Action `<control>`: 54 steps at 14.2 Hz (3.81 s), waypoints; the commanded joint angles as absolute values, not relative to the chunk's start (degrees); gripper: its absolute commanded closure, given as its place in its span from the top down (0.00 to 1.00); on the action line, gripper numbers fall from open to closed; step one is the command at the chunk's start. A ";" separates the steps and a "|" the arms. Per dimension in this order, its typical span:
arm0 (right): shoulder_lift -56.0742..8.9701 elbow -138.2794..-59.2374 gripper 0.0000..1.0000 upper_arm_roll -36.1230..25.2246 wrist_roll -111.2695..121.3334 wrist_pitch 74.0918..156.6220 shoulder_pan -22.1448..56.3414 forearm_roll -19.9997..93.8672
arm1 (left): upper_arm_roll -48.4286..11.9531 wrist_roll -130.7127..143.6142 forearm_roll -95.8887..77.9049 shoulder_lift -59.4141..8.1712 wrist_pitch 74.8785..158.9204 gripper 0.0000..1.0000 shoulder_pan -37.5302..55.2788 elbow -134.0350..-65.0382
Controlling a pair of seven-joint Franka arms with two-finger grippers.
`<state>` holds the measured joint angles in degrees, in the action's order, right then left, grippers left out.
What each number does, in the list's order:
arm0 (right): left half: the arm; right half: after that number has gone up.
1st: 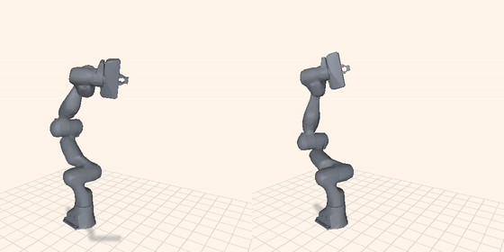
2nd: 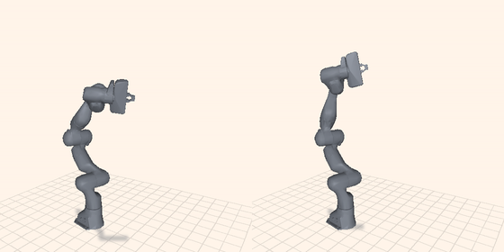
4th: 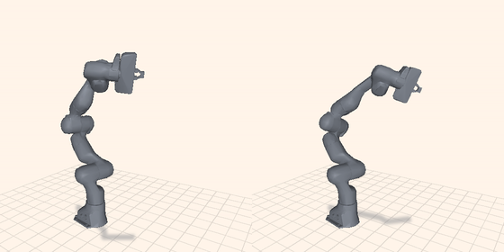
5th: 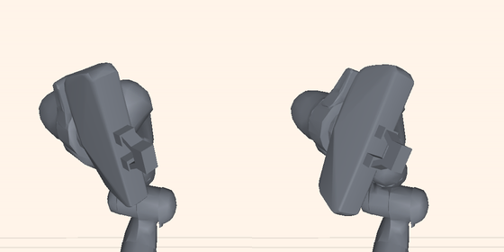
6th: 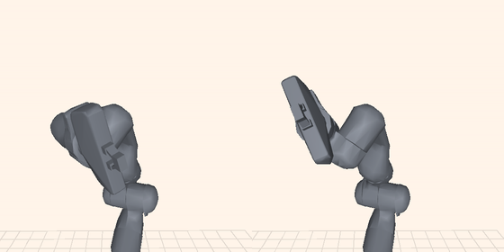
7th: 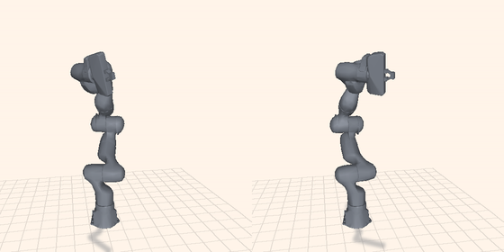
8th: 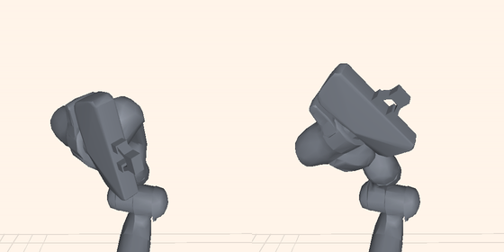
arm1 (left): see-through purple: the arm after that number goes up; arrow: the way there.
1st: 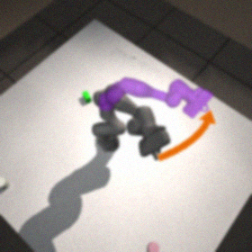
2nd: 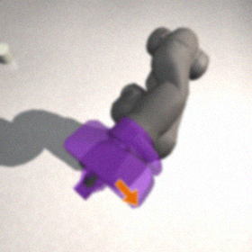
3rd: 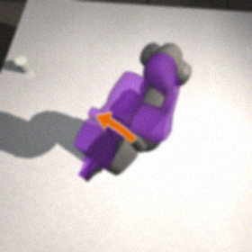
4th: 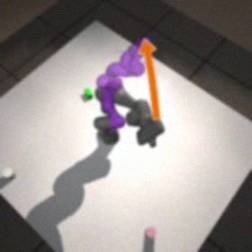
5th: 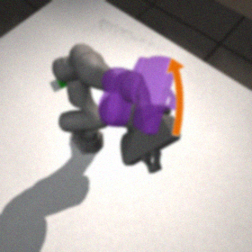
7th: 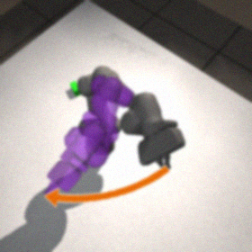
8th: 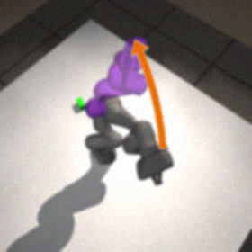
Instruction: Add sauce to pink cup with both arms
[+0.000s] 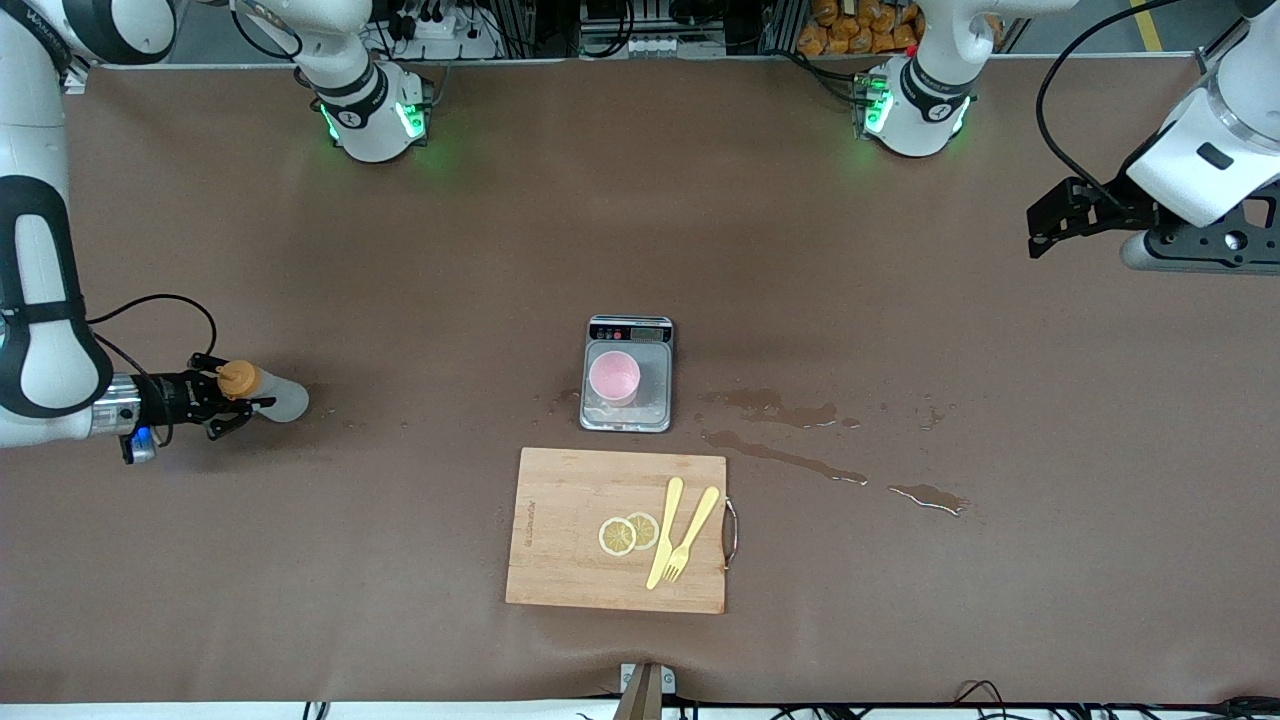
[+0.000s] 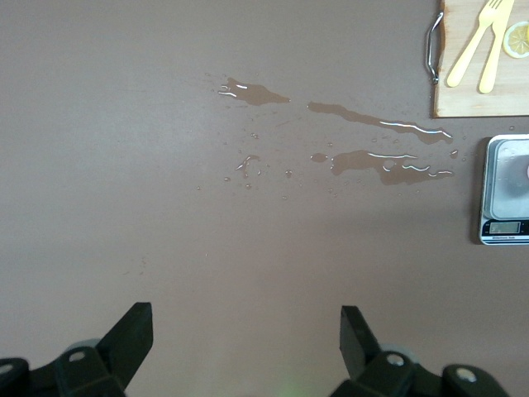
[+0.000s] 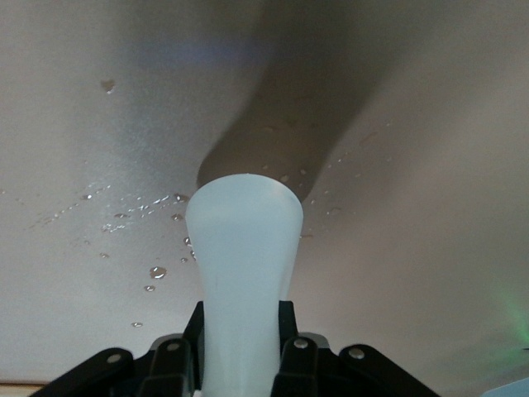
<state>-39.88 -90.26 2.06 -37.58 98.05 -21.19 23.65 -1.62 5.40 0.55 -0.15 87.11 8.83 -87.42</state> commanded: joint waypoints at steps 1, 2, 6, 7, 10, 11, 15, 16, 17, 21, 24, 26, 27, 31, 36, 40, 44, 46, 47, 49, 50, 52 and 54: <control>-39.55 -90.97 0.23 2.99 -36.56 98.61 -22.32 25.14 | -1.76 5.36 0.97 0.35 86.31 1.00 8.61 -87.01; -39.99 -90.88 0.60 2.99 -36.65 98.87 -22.32 25.14 | -1.84 5.45 1.05 0.35 86.31 1.00 8.87 -87.01; -39.55 -87.72 1.00 2.99 -36.83 98.35 -22.50 24.61 | -2.46 5.54 1.05 0.44 86.22 1.00 9.14 -87.01; -39.46 -86.84 1.00 2.90 -36.74 98.35 -22.76 24.44 | -2.55 5.62 0.97 0.53 86.22 1.00 9.14 -87.01; -38.59 -83.86 1.00 2.72 -36.47 97.13 -22.94 23.47 | -2.64 5.80 1.05 1.49 84.56 1.00 9.14 -87.01; -38.32 -82.89 1.00 2.64 -36.47 96.51 -22.85 22.60 | -2.81 5.89 0.88 1.49 84.38 1.00 9.23 -87.01; -34.20 -78.41 1.00 2.99 -36.74 90.55 -21.54 16.80 | -4.83 6.33 1.05 1.49 84.38 1.00 8.70 -87.01; -33.06 -77.18 1.00 3.16 -36.83 88.61 -21.10 15.92 | -4.57 6.15 1.14 1.58 84.38 1.00 8.61 -87.01; -31.74 -76.21 1.00 3.43 -36.74 86.59 -20.92 15.21 | -4.31 6.07 1.14 1.50 84.38 1.00 8.53 -87.01; -24.54 -74.01 1.00 3.87 -36.65 79.73 -15.31 12.93 | -3.69 6.06 1.32 1.49 83.15 1.00 8.52 -87.19; -19.17 -74.00 1.00 3.96 -36.48 76.13 -7.15 6.09 | -4.04 6.42 0.97 1.41 82.53 1.00 8.61 -87.10; -16.10 -74.00 1.00 4.13 -34.99 74.88 -4.75 4.66 | -3.78 6.42 0.62 1.32 82.53 1.00 8.53 -87.10; -14.26 -74.00 1.00 4.30 -30.63 74.97 -4.66 4.66 | -3.78 6.42 0.18 1.14 82.53 1.00 8.53 -87.10; -8.10 -76.28 1.00 3.78 -19.16 75.15 -4.75 4.39 | -3.69 6.59 -0.35 0.79 82.88 1.00 8.44 -87.19; 3.07 -93.58 1.00 3.96 -19.08 85.24 -3.78 4.13 | -1.76 6.33 -0.44 0.70 86.13 1.00 8.35 -87.10; 1.85 -91.86 1.00 4.04 -17.58 87.10 1.49 -2.54 | -1.32 6.15 -0.61 0.18 86.13 1.00 8.44 -87.19; -1.40 -86.93 1.00 3.52 -11.11 87.27 0.27 -2.20 | -1.32 6.42 -2.28 0.00 86.13 1.00 8.44 -87.19; -2.11 -85.87 1.00 3.52 -7.39 87.28 -1.49 -1.94 | -0.88 6.33 -2.72 0.00 86.13 1.00 8.26 -87.10; -2.46 -85.61 1.00 3.60 -7.47 87.28 -1.93 -1.85 | -0.01 6.24 -3.07 -0.09 86.13 1.00 8.35 -87.10; -2.55 -85.17 1.00 3.60 -7.47 87.28 -1.93 -1.76 | 0.09 6.24 -3.08 -0.18 86.13 1.00 8.35 -87.10; -2.64 -85.17 1.00 3.60 -7.38 87.36 -1.93 -1.67 | 0.09 6.41 -2.99 -0.18 86.13 1.00 8.44 -87.10; -2.64 -85.17 1.00 3.60 -7.12 87.36 -1.93 -1.67 | 0.00 6.24 -2.20 -0.18 86.05 1.00 8.70 -87.01; -2.64 -85.25 1.00 3.60 -6.77 88.06 -1.67 -1.67 | 0.00 5.98 -2.02 -0.18 86.13 1.00 8.79 -87.01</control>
<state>-2.00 -86.59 3.18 -8.01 87.95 -1.51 -1.48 0.05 5.68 -1.92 -0.15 85.66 8.66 -87.30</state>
